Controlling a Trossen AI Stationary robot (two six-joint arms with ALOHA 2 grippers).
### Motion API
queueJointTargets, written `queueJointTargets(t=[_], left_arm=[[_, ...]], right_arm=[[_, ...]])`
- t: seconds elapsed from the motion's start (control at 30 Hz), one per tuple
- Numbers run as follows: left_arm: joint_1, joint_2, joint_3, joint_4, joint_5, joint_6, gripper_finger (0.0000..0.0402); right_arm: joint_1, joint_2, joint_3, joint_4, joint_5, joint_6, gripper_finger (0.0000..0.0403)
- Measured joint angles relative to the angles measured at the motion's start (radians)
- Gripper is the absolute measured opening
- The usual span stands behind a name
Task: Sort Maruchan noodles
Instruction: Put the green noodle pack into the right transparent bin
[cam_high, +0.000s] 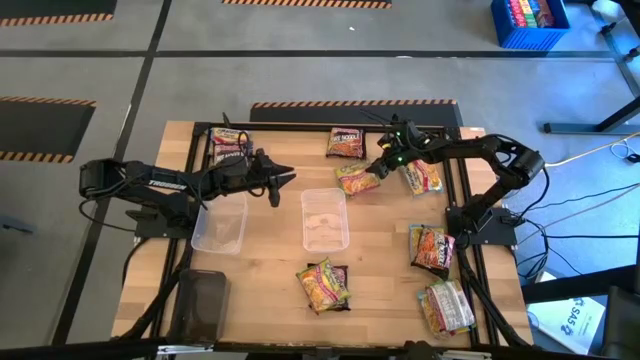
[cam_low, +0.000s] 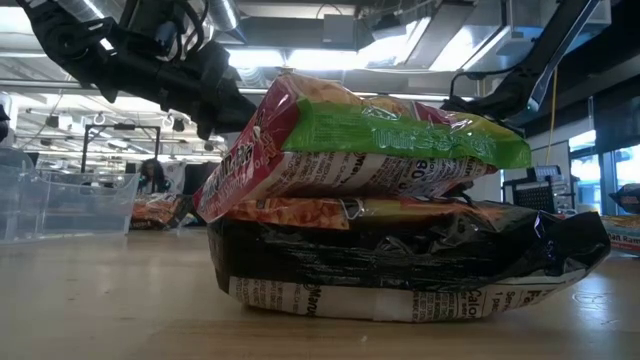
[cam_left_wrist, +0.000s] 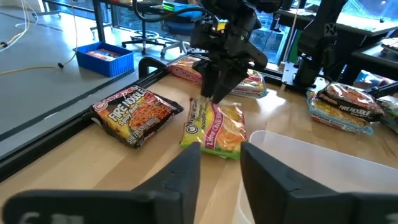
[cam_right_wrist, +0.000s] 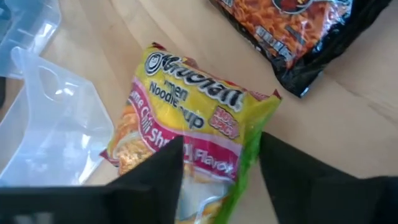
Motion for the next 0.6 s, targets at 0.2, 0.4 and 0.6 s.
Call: queueJointTargets(t=[0.2, 0.4, 0.6], left_arm=[[0.0, 0.0, 0.027, -0.013, -0.031, 0.001, 0.0133], [0.0, 0.076, 0.186, -0.178, -0.015, 0.027, 0.0131], [0.0, 0.235, 0.355, -0.312, -0.015, 0.028, 0.0131]], right_arm=[[0.0, 0.0, 0.0, -0.002, 0.015, 0.009, 0.0301], [0.0, 0.0, 0.0, -0.003, 0.014, 0.01, 0.034], [0.0, 0.0, 0.001, -0.004, 0.013, 0.008, 0.0333]])
